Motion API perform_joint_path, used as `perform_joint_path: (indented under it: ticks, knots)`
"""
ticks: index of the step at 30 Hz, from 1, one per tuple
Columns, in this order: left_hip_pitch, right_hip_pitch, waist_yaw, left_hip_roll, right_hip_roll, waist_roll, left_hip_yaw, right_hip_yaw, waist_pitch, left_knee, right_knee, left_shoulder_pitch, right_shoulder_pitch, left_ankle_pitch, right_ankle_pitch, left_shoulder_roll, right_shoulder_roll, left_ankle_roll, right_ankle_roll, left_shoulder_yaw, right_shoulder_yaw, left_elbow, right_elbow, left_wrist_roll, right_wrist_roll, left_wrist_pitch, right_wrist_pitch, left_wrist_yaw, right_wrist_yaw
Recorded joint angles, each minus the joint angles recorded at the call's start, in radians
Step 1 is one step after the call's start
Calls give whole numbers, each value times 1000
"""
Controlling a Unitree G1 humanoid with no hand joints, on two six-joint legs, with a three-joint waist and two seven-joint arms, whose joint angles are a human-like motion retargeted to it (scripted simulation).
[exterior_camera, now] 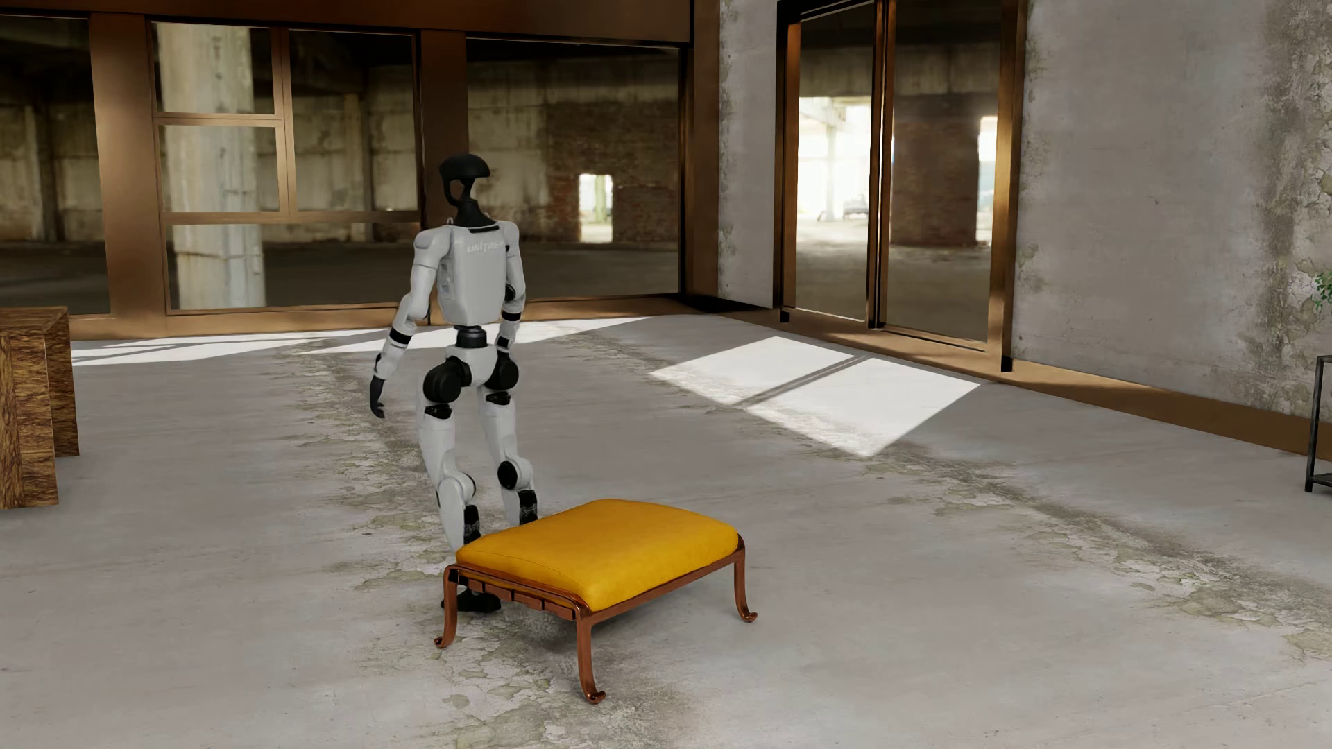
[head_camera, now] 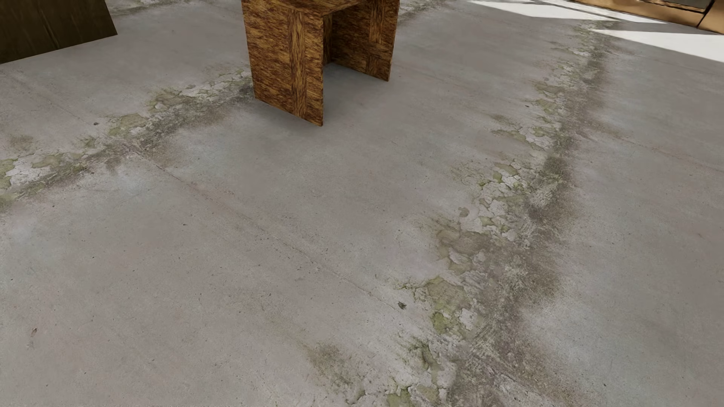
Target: Rise from the chair
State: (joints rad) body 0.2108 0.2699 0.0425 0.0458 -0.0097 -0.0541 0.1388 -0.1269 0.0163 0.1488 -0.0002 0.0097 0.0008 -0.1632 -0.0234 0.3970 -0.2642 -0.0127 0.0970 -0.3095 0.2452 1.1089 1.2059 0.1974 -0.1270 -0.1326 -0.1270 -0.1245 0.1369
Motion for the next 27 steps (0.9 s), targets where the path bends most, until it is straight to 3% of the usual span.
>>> perform_joint_path:
  ticks: [11, 13, 15, 19, 21, 22, 23, 25, 26, 27]
  knots:
    - [-120, -41, 30, -65, -59, 10, -121, -55, 5, 59, 77, -48, 3, 31, -4, -73, -11, 17, -19, -82, 37, -134, -48, 0, 26, -18, -11, -7, -6]
    - [-144, -120, 26, -75, -91, 10, -142, -62, 18, 60, 232, -61, -2, 44, -56, -68, -18, 9, -14, -75, 43, -114, -45, -6, 25, -8, -8, -2, -1]
    - [-150, -175, 18, -79, -100, 10, -158, -44, 42, 47, 368, -67, -13, 64, -127, -48, -17, 6, -42, -60, 54, -84, -41, -4, 21, 7, -7, 21, -11]
    - [-179, -213, 1, -71, -5, 15, -203, 93, 68, 41, 394, -80, -30, 121, -227, 11, 3, 3, -19, -51, 60, 16, -58, -17, 16, 39, -12, 55, -33]
    - [-191, -209, 7, -89, 24, 6, -235, 130, 63, 26, 316, -81, -23, 142, -172, 34, -3, 6, 17, -54, 65, 46, -90, -20, 21, 39, -24, 70, -29]
    - [-206, -199, 16, -105, 22, 0, -244, 106, 55, 23, 289, -81, -24, 150, -118, 37, -12, 4, -46, -44, 73, 56, -99, -31, 23, 42, -27, 82, -25]
    - [-220, -211, 27, -117, 12, 7, -255, 85, 54, 29, 278, -81, -31, 155, -86, 30, -25, 5, -47, -27, 84, 64, -98, -50, 28, 45, -33, 96, -17]
    - [-288, -195, 37, -111, 15, 27, -252, 56, 64, 107, 231, -87, -56, 150, -65, 5, -39, -37, -42, -7, 96, 72, -78, -84, 32, 54, -34, 126, -18]
    - [-332, -137, 34, -100, 36, 36, -232, 64, 77, 176, 134, -93, -67, 127, -40, -5, -45, -91, -67, -17, 87, 66, -68, -91, 30, 53, -31, 126, -26]
    - [-356, -121, 37, -78, 44, 43, -208, 35, 88, 223, 121, -95, -69, 79, -37, -10, -51, -163, -58, -28, 70, 55, -61, -85, 34, 38, -37, 111, -32]
